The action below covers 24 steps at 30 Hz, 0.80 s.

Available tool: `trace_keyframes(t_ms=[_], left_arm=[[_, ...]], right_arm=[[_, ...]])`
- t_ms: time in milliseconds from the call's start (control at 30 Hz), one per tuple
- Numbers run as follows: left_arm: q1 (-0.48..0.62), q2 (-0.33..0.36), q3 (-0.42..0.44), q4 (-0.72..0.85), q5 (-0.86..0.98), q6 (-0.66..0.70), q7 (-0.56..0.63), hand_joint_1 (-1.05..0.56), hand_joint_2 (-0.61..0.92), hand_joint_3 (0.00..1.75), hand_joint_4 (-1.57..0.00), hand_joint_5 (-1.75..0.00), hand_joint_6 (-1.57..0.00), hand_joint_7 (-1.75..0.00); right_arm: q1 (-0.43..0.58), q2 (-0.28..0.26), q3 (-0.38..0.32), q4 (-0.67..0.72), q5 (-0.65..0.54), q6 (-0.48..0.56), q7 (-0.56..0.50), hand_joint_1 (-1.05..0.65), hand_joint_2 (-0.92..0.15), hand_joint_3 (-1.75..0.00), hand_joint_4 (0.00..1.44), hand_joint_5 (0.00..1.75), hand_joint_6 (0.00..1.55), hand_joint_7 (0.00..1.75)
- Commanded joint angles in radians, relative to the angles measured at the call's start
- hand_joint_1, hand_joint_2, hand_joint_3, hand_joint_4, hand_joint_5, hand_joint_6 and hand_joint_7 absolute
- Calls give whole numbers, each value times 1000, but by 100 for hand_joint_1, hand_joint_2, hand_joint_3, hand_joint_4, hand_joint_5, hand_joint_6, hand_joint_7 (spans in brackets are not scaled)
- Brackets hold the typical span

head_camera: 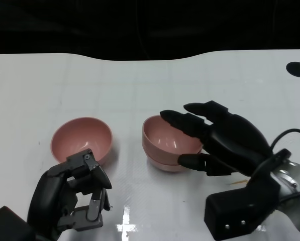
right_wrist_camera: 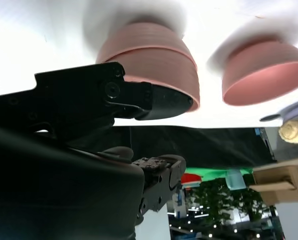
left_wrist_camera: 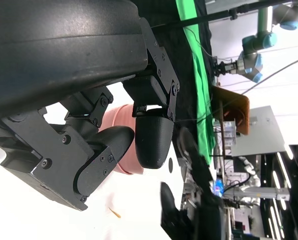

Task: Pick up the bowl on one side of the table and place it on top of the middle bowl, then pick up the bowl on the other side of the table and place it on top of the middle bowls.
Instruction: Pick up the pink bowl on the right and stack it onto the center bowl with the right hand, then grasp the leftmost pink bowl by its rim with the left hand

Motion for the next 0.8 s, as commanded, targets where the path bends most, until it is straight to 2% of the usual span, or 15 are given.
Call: trace_keyframes(t_ms=[33,200,233,333,500,600,667,700,767,800], left_arm=[[0,13,11,6,2,-6,7,-13,35,146,-87,-174,-81,-157],[-4,11,16,15,-3,-16,6,-12,34,147,-90,-172,-83,-156],[-4,11,17,14,-9,-12,5,-12,35,147,-90,-171,-83,-155],[-6,11,21,11,-23,-6,0,-11,35,147,-90,-171,-83,-154],[-9,16,28,10,-42,-1,-7,-10,37,144,-91,-168,-83,-152],[-11,17,30,12,-36,-6,-7,-10,38,142,-92,-166,-84,-151],[-12,14,32,12,-36,-13,-6,-11,39,140,-92,-165,-83,-150],[-11,11,33,9,-43,-10,-7,-11,41,136,-91,-164,-83,-147],[-10,9,34,2,-49,-6,-7,-12,48,124,-88,-162,-81,-135],[-10,10,33,0,-49,-6,-6,-13,50,119,-86,-162,-81,-131]], right_arm=[[45,-32,-43,-46,42,-38,-6,-84,-92,-35,0,50,21,2],[149,-40,-111,-84,122,-159,-74,-71,-92,-25,9,65,33,8],[174,-37,-124,-88,151,-183,-78,-64,-92,-21,16,70,41,12],[239,-27,-157,-96,230,-244,-82,-53,-92,-16,25,76,51,16],[355,-6,-201,-122,332,-306,-80,-34,-92,-17,40,94,64,24],[399,12,-225,-109,353,-359,-101,-25,-92,-20,50,104,73,30],[426,27,-239,-96,391,-390,-99,-20,-84,-40,54,118,74,45],[441,37,-244,-92,421,-399,-90,-16,-74,-61,56,124,72,57],[469,55,-254,-97,476,-396,-70,-11,-61,-89,60,129,72,73],[477,61,-258,-100,491,-393,-62,-10,-57,-97,60,131,72,78]])
